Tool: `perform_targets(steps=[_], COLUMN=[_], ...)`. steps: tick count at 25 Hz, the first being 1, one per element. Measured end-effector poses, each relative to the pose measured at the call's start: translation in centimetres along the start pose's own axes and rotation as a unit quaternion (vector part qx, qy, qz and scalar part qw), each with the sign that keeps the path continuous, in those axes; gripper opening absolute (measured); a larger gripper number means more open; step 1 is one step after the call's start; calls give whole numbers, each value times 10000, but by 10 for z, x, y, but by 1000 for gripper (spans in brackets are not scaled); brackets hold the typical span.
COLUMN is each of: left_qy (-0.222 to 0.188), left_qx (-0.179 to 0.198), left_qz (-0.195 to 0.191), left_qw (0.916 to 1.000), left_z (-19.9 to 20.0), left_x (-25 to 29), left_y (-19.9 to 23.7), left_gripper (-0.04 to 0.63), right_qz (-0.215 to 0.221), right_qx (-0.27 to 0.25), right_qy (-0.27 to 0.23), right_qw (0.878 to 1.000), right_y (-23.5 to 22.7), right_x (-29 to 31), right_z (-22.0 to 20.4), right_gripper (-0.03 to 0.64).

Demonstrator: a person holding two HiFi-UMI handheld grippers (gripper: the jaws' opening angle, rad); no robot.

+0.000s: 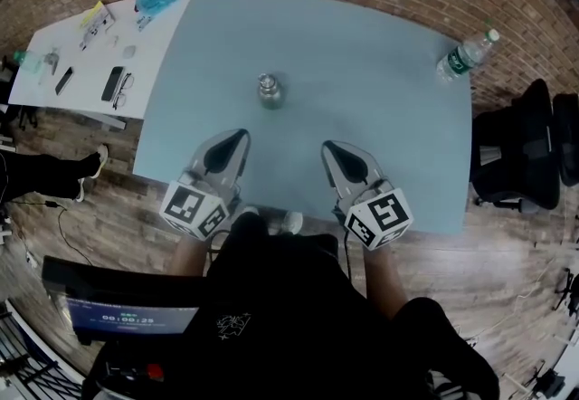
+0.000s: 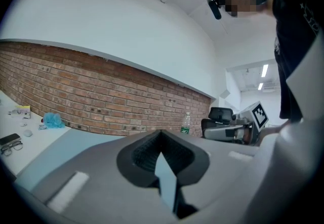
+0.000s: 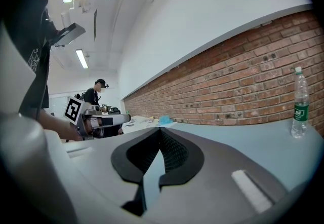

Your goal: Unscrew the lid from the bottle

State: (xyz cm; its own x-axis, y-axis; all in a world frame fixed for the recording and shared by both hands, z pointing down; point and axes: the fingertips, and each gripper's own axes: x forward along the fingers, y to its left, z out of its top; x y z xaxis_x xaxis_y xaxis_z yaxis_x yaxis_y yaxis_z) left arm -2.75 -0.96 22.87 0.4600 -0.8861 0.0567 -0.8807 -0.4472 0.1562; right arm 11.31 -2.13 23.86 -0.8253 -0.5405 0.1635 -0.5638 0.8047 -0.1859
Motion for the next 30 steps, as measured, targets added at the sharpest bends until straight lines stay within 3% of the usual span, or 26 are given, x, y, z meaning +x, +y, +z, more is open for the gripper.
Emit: perform_targets(steps=[9,18,30], left_qy=[-39,50,214], left_qx=[-47,-1,9], left_qz=[-137,-216,-635], left_qw=[9999,9998,9978], left_z=[-5,-19,-39], left_x=[2,12,45], left_y=[5,37,63], left_gripper=[0,0,0], right_qz=[-55,-231,-651], right_qx=[12,-55,-157], right_qy=[37,105,141], right_qw=[10000,9997,9977], right_y=[1,9,-2], right_x=[11,47,90], right_z=[-6,-9,-10], right_gripper=[2,2,2])
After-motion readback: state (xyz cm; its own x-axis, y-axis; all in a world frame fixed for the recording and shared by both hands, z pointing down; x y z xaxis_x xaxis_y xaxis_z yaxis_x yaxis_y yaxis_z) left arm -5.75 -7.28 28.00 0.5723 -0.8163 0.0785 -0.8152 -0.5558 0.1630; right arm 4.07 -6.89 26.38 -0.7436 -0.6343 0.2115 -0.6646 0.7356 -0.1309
